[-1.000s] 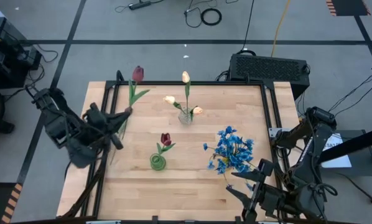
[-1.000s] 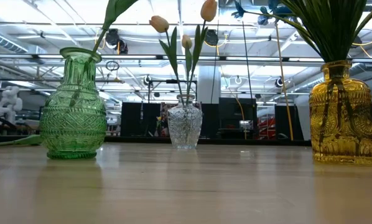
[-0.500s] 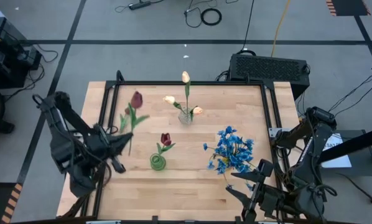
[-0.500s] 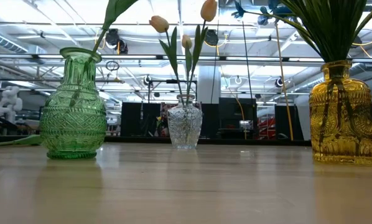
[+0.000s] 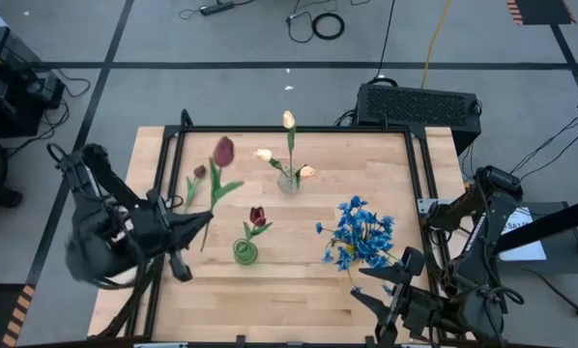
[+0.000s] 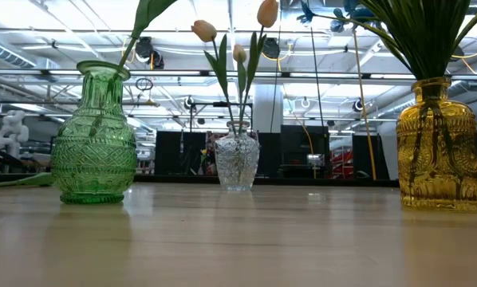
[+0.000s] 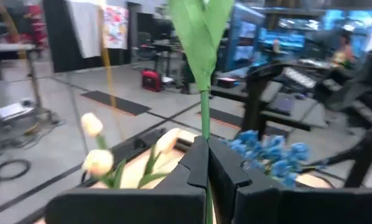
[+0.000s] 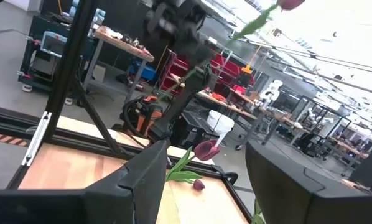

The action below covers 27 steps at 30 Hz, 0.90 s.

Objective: Sort flowers into vase by color
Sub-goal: Put the right red flower into the green vase

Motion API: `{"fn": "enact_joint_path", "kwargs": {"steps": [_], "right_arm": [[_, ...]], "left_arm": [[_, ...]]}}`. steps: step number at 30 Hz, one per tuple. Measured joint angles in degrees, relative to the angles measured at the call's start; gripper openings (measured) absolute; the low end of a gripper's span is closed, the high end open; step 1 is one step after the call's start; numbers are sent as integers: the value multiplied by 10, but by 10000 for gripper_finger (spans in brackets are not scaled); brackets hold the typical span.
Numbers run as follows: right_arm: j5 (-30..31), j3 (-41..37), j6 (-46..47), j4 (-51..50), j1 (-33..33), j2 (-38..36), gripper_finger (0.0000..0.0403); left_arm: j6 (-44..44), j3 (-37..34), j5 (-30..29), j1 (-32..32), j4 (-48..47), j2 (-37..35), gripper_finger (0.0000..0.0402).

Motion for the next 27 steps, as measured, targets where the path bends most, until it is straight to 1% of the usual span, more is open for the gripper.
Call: {"fn": "enact_joint_path", "kwargs": {"steps": [1,4,7,10,12,14,17,19,22,27], "right_arm": [[0,0,-2,0,0,0,210],[0,0,-7,1,0,0,210],[0,0,-7,1,0,0,210],[1,0,-3,2,0,0,210],[1,0,-3,2,0,0,210],[2,0,-2,2,0,0,210],[3,0,-1,2,0,0,210],[4,0,0,2,0,0,210],[4,0,3,1,1,-1,210],[4,0,15,-3,3,-1,210]], "left_arm": [[65,5,21,4,47,0,3],[252,18,115,21,189,1,3],[385,36,195,41,292,0,1],[476,45,240,66,345,-2,1],[498,44,289,87,351,-6,1],[494,34,347,111,359,-7,0],[498,-2,404,136,400,-7,0],[512,-44,436,149,458,-7,0],[533,-122,467,163,577,-6,0],[572,-255,482,165,789,-6,0]]}}
